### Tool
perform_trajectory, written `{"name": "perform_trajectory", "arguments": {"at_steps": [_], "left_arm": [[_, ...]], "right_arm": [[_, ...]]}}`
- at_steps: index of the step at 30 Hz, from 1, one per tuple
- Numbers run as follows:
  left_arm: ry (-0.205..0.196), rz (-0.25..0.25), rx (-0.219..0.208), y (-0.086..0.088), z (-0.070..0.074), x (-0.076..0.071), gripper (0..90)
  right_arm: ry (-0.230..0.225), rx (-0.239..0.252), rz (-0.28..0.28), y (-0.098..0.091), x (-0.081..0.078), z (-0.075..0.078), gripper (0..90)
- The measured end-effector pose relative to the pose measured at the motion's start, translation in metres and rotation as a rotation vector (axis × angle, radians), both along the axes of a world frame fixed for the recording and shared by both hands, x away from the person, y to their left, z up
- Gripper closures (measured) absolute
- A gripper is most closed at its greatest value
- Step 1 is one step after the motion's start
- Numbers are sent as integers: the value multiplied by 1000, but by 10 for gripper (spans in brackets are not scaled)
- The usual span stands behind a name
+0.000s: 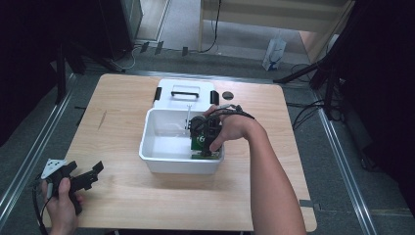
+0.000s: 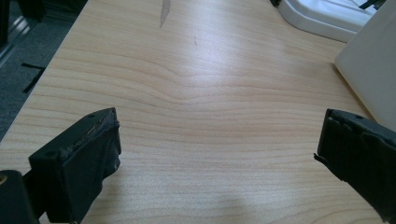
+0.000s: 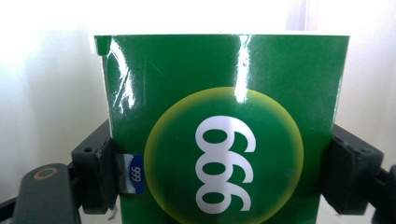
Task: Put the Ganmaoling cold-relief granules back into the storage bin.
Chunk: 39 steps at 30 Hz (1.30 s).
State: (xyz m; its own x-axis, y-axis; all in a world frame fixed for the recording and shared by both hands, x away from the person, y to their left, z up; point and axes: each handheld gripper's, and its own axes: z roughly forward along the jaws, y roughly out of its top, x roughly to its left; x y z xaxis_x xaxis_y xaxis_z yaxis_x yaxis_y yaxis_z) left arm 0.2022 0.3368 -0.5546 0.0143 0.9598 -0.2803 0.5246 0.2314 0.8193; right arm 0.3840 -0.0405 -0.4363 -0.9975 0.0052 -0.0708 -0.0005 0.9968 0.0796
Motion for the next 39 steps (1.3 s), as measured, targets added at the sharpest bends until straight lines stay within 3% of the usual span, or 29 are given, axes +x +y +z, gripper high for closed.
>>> {"name": "perform_trajectory", "arguments": {"at_steps": [5,12,19,23,30,34,39], "left_arm": [[0,2,-7,1,0,-1,2],[-2,3,-7,1,0,-1,2],[-1,4,-2,0,0,-1,2],[0,4,-2,0,0,-1,2],[0,7,-1,-1,0,0,2],[1,6,1,-1,0,0,2],[2,8,3,-1,0,-1,2]], "right_arm": [[7,-28,-23,-2,0,-3,155],[11,-14,-39,-7,1,1,125],[-38,41,-57,-11,-2,14,107],[-66,84,-96,-15,-7,28,88],[-78,177,-192,-33,-14,57,18],[-100,223,-275,-49,-14,70,4],[-101,302,-424,-79,-14,79,0]]}}
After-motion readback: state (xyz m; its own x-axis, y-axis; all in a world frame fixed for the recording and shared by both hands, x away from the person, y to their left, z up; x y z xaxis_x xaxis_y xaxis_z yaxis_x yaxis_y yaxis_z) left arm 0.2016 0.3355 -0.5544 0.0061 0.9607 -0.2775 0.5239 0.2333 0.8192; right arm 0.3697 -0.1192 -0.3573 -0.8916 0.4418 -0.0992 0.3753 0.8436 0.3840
